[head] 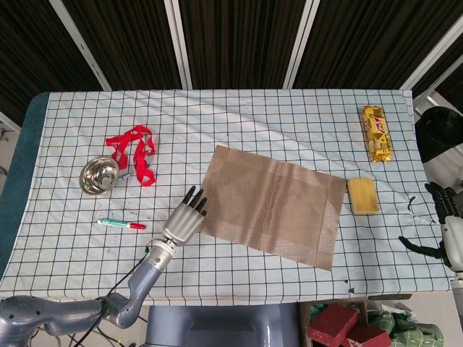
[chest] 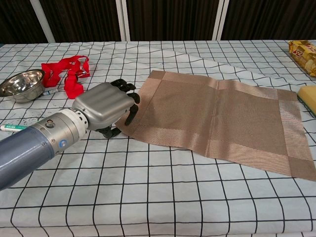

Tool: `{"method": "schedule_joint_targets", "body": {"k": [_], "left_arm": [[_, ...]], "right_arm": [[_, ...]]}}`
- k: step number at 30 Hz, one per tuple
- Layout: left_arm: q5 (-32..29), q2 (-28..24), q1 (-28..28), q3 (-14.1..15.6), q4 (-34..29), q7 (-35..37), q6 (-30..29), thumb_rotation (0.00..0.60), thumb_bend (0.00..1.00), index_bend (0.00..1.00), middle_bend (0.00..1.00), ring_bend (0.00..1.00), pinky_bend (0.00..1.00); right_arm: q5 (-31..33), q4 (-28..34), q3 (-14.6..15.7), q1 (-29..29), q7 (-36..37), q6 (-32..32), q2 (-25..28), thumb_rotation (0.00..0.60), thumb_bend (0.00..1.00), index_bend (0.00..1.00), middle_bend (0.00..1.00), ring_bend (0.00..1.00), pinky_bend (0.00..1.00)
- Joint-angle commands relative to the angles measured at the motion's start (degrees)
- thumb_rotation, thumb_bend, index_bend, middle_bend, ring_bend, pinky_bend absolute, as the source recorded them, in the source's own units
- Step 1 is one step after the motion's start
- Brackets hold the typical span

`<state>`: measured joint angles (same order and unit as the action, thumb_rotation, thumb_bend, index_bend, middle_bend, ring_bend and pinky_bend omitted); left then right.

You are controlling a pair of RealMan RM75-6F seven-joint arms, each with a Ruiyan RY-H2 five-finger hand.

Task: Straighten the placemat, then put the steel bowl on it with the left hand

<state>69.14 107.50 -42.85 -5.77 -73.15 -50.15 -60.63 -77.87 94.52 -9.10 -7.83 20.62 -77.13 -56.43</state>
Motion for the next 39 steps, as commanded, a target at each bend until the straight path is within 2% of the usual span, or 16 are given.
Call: {"method": "schedule_joint_targets", "body": {"k": [1, 16, 31, 36, 39], "left_arm": [[0.0, 0.0, 0.0, -0.1, -0.1, 0.2, -0.1, 0.600, 0.36, 0.51, 0.18, 0.00, 0.05], [0.1, -0.1, 0.3, 0.2, -0.1, 0.3, -0.3, 0.600, 0.36, 0.48, 0.18, 0.00, 0.05], [-0.3, 0.2, 0.1, 0.0, 0.6, 0.1, 0.1, 0.600, 0.37, 0.50, 0.18, 0.00, 0.05], [-0.3, 0.3, 0.1, 0.0, 0.6, 0.4, 0.2, 0.600, 0.39, 0.53, 0.19, 0.00, 0.05], [-0.1, 0.3, 0.0, 0.1, 0.6, 0.6, 0.3, 0.600, 0.40, 0.59, 0.21, 0.01, 0.05]], "right_arm": [[0.0, 0.0, 0.0, 0.0, 0.0, 0.0, 0.0, 0.600, 0.08, 0.01, 0.00, 0.00, 0.14], [-0.1, 0.1, 0.1, 0.0, -0.1, 0.1, 0.1, 0.600, 0.08, 0.01, 0.00, 0.00, 0.14], [0.1, 0.1, 0.1, -0.1, -0.1, 0.4, 0.2, 0.600, 0.08, 0.01, 0.00, 0.00, 0.14], [0.1, 0.1, 0.1, -0.1, -0.1, 0.4, 0.2, 0.600, 0.08, 0.01, 0.00, 0.00, 0.14], [0.1, 0.1, 0.2, -0.1, -0.2, 0.5, 0.2, 0.600, 0.08, 0.01, 0.00, 0.00, 0.14]]}}
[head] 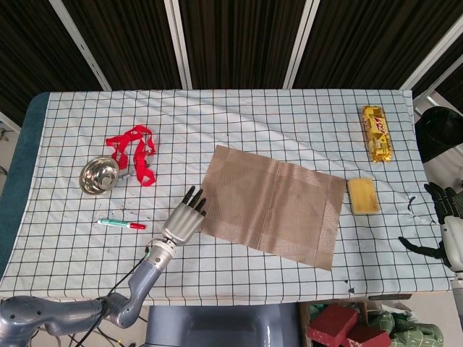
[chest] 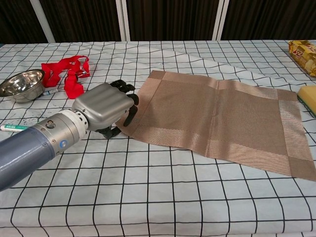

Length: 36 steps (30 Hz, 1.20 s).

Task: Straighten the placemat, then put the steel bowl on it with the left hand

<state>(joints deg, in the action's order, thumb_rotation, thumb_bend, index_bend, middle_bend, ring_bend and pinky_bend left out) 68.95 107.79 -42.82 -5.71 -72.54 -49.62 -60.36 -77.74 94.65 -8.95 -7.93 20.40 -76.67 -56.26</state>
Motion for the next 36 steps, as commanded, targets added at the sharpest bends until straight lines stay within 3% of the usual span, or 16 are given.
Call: {"method": "schedule_joint_targets", "body": {"k": [1, 14, 21, 36], "left_arm": [[0.2, 0.0, 0.0, 0.1, 0.0, 0.2, 0.0, 0.600, 0.41, 0.61, 0.22, 0.01, 0.06], [0.5, -2.0, 0.8, 0.5, -0.6, -1.0, -1.5, 0.600, 0.44, 0.64, 0.23, 0.02, 0.06], [-0.6, -5.3, 2.5, 1.3, -4.4, -2.0, -2.5, 0.600, 0.44, 0.63, 0.23, 0.02, 0.07], [3.6, -11.8, 7.8, 9.8, -18.4, -4.5, -6.6, 0.600, 0.44, 0.62, 0.22, 0.02, 0.06]], "right_arm": [[0.0, 0.0, 0.0, 0.0, 0.0, 0.1, 0.0, 0.600, 0.08, 0.01, 0.00, 0.00, 0.14], [-0.1, 0.2, 0.1, 0.0, 0.2, 0.1, 0.2, 0.600, 0.08, 0.01, 0.00, 0.00, 0.14], [-0.1, 0.1, 0.1, 0.0, 0.1, 0.1, 0.2, 0.600, 0.08, 0.01, 0.00, 0.00, 0.14], [0.0, 0.2, 0.0, 0.1, -0.1, -0.2, 0.1, 0.600, 0.08, 0.01, 0.00, 0.00, 0.14]]}}
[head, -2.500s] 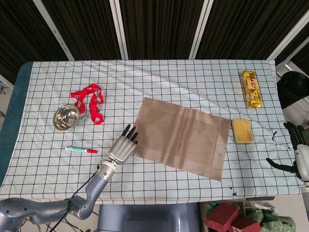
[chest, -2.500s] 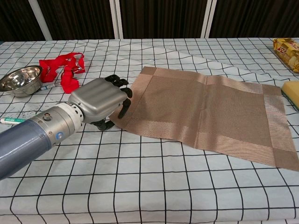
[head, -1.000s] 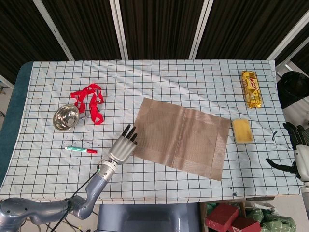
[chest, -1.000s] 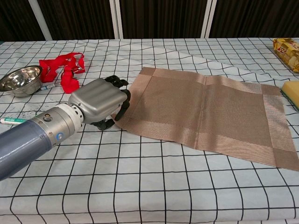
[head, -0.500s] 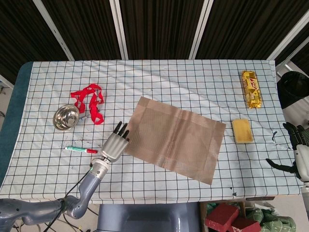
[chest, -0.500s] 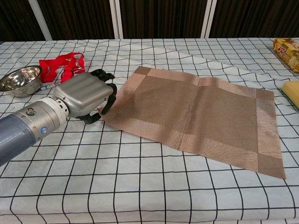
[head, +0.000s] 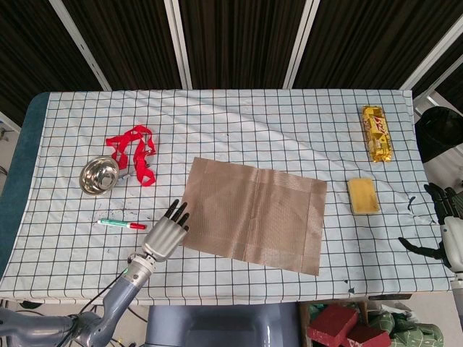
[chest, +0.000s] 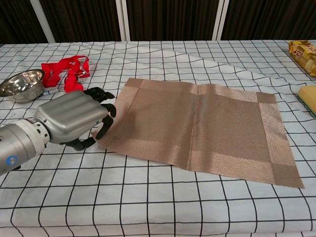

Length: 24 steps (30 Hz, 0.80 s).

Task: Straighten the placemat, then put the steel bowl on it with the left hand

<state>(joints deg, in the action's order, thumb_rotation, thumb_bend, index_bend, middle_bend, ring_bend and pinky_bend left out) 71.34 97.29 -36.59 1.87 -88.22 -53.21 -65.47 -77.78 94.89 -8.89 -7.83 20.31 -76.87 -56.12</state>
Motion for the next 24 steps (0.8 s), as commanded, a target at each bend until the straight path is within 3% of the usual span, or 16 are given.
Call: {"method": "schedule_joint_targets", "body": {"k": [1, 7, 13, 24], "left_arm": [[1.5, -1.7, 2.2, 3.0, -3.5, -1.2, -2.0, 0.600, 0.44, 0.62, 0.22, 0.02, 0.06], [2.7, -4.4, 5.7, 6.4, -7.0, -2.3, -5.7, 0.600, 0.44, 0.62, 0.22, 0.02, 0.06], [2.8, -7.2, 8.8, 7.8, -8.5, -1.1, -8.7, 0.600, 0.44, 0.61, 0.22, 0.02, 0.06], [4.5, -5.5, 9.6, 9.1, -9.7, 0.0, -5.6, 0.600, 0.44, 0.61, 0.22, 0.02, 0.06]], "right_arm": [[0.0, 0.0, 0.0, 0.0, 0.1, 0.0, 0.0, 0.600, 0.08, 0.01, 0.00, 0.00, 0.14], [-0.1, -0.1, 0.0, 0.0, 0.2, 0.1, 0.1, 0.600, 0.08, 0.01, 0.00, 0.00, 0.14], [0.1, -0.1, -0.1, 0.0, 0.3, 0.1, 0.1, 0.600, 0.08, 0.01, 0.00, 0.00, 0.14], [0.3, -0.1, -0.2, 0.1, 0.0, -0.1, 0.1, 0.600, 0.08, 0.01, 0.00, 0.00, 0.14]]}}
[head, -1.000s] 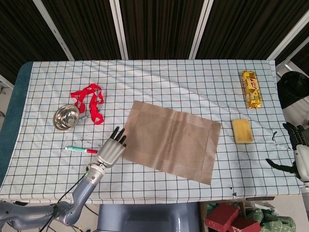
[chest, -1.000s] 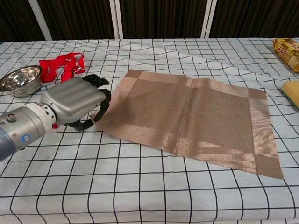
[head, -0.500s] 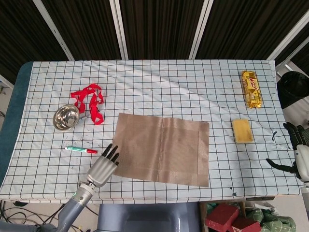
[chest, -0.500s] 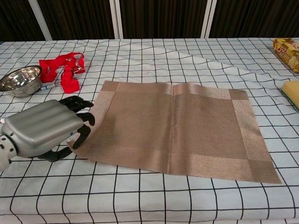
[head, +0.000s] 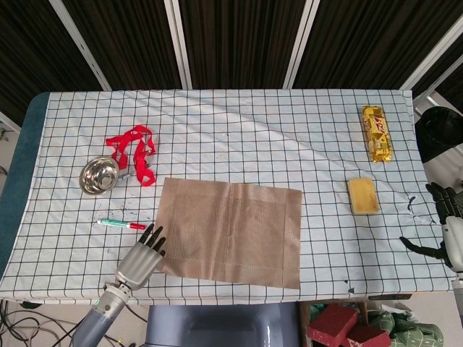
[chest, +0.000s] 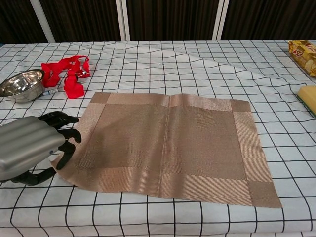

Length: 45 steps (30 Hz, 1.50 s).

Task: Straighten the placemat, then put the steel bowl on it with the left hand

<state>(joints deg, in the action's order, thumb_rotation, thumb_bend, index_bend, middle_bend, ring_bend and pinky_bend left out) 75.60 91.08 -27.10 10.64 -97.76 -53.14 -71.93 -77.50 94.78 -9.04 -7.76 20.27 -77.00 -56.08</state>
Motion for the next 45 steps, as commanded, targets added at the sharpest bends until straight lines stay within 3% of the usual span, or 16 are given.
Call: {"method": "schedule_joint_targets", "body": {"k": [1, 9, 12, 15, 17, 20, 22, 27, 30, 37, 40, 45], "left_arm": [[0.4, 1.2, 0.2, 0.5, -0.3, -0.2, 1.3, 0.600, 0.44, 0.61, 0.22, 0.02, 0.07], [1.3, 2.4, 1.0, 1.4, -2.0, 0.1, 2.9, 0.600, 0.44, 0.60, 0.21, 0.02, 0.06], [1.8, 2.1, 1.2, 1.4, -2.6, -0.3, 2.9, 0.600, 0.42, 0.56, 0.18, 0.02, 0.06], [2.2, 1.2, 1.3, 1.2, -3.2, -0.9, 2.3, 0.600, 0.25, 0.38, 0.12, 0.02, 0.06], [2.8, 0.2, 1.5, 1.1, -3.9, -1.1, 1.7, 0.600, 0.08, 0.19, 0.08, 0.01, 0.05], [3.3, -1.4, 2.0, 1.0, -5.2, -0.4, 0.4, 0.600, 0.01, 0.05, 0.06, 0.01, 0.04], [3.9, -3.1, 2.7, 1.0, -6.7, 1.1, -0.8, 0.600, 0.00, 0.02, 0.06, 0.01, 0.04], [7.1, -6.2, 4.5, 1.6, -9.0, 4.2, -4.4, 0.600, 0.05, 0.08, 0.07, 0.01, 0.04], [9.2, -8.0, 6.0, 0.3, -9.6, 5.7, -8.9, 0.600, 0.09, 0.13, 0.07, 0.01, 0.04], [4.4, -11.8, 6.8, -8.5, -8.8, 8.3, -14.2, 0.600, 0.14, 0.21, 0.11, 0.01, 0.05], [-0.3, -12.6, 6.1, -12.7, -5.0, 9.7, -13.2, 0.600, 0.16, 0.25, 0.13, 0.01, 0.05], [-6.5, -11.9, 4.8, -16.6, 2.4, 11.9, -9.8, 0.600, 0.18, 0.27, 0.15, 0.02, 0.06]], "right_arm": [[0.1, 0.0, -0.1, 0.0, 0.1, 0.0, 0.0, 0.600, 0.08, 0.01, 0.00, 0.00, 0.14], [0.0, -0.1, 0.0, -0.1, 0.2, 0.3, 0.1, 0.600, 0.08, 0.01, 0.00, 0.00, 0.14], [0.0, -0.1, 0.0, -0.1, 0.3, 0.3, 0.1, 0.600, 0.08, 0.01, 0.00, 0.00, 0.14], [0.0, -0.1, 0.0, 0.0, 0.3, 0.2, 0.1, 0.600, 0.08, 0.01, 0.00, 0.00, 0.14], [0.0, -0.1, 0.0, 0.0, 0.3, 0.2, 0.1, 0.600, 0.08, 0.01, 0.00, 0.00, 0.14], [0.0, -0.1, 0.0, 0.0, 0.2, 0.2, 0.0, 0.600, 0.08, 0.01, 0.00, 0.00, 0.14], [-0.1, -0.1, 0.1, -0.1, 0.1, 0.3, 0.0, 0.600, 0.08, 0.01, 0.00, 0.00, 0.14], [-0.1, 0.0, 0.1, -0.1, -0.1, 0.2, -0.1, 0.600, 0.08, 0.01, 0.00, 0.00, 0.14], [-0.3, 0.0, 0.2, 0.0, -0.3, 0.2, -0.1, 0.600, 0.08, 0.01, 0.00, 0.00, 0.14], [-0.4, 0.1, 0.3, 0.0, -0.6, 0.1, -0.2, 0.600, 0.08, 0.01, 0.00, 0.00, 0.14], [-0.4, 0.2, 0.3, 0.0, -0.6, 0.0, -0.2, 0.600, 0.08, 0.01, 0.00, 0.00, 0.14], [-0.4, 0.2, 0.3, 0.1, -0.6, 0.0, -0.1, 0.600, 0.08, 0.01, 0.00, 0.00, 0.14]]}}
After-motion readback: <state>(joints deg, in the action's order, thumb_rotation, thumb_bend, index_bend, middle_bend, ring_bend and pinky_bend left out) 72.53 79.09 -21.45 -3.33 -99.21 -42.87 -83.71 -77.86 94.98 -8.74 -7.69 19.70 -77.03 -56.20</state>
